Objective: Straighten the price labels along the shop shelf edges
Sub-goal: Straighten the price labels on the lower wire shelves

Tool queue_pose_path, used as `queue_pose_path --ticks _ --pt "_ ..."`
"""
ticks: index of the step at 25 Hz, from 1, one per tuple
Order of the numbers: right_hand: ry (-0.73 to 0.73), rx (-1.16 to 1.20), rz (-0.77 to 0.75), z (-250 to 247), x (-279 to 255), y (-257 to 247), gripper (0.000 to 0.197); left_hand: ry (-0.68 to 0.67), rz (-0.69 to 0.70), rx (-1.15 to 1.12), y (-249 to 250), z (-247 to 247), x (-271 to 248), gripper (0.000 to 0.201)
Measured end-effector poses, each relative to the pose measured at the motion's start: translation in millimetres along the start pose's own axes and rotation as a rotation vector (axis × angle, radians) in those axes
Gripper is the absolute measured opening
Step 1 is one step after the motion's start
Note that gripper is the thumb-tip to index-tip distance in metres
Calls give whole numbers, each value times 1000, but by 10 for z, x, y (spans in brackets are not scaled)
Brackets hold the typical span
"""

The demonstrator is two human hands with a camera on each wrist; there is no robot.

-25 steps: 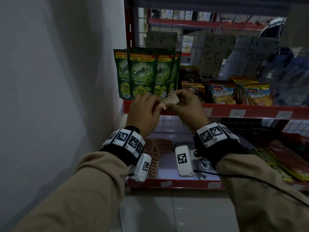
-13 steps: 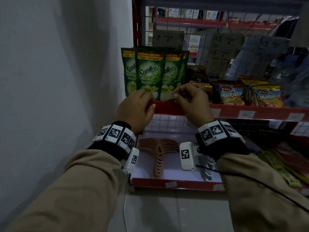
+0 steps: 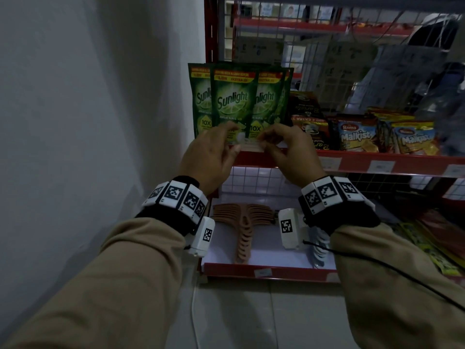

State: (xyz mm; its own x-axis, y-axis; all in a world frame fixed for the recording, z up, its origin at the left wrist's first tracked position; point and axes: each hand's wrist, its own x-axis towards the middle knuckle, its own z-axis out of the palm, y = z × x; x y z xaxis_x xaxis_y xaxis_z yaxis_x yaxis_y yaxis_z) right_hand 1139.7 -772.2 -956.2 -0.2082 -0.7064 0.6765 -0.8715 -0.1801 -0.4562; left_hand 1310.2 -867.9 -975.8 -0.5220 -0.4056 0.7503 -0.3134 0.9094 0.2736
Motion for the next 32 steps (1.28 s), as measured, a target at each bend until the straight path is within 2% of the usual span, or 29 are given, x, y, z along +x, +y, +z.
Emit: queue_pose_path --ticks 9,13,18,25,32 --pt "-47 -112 -66 22 -6 -5 15 -85 31 131 -34 30 10 23" --pt "-123 -214 -97 -8 -16 -24 12 -82 42 157 -25 23 16 22" --pt "-210 -380 -70 -27 -16 -29 21 -82 84 134 -55 -31 28 20" --pt "-280 -360 -29 -62 -20 -86 19 -158 87 171 -69 -60 28 24" --pt "-318 -411 -12 -62 -13 -116 21 -139 78 163 -60 -121 32 19"
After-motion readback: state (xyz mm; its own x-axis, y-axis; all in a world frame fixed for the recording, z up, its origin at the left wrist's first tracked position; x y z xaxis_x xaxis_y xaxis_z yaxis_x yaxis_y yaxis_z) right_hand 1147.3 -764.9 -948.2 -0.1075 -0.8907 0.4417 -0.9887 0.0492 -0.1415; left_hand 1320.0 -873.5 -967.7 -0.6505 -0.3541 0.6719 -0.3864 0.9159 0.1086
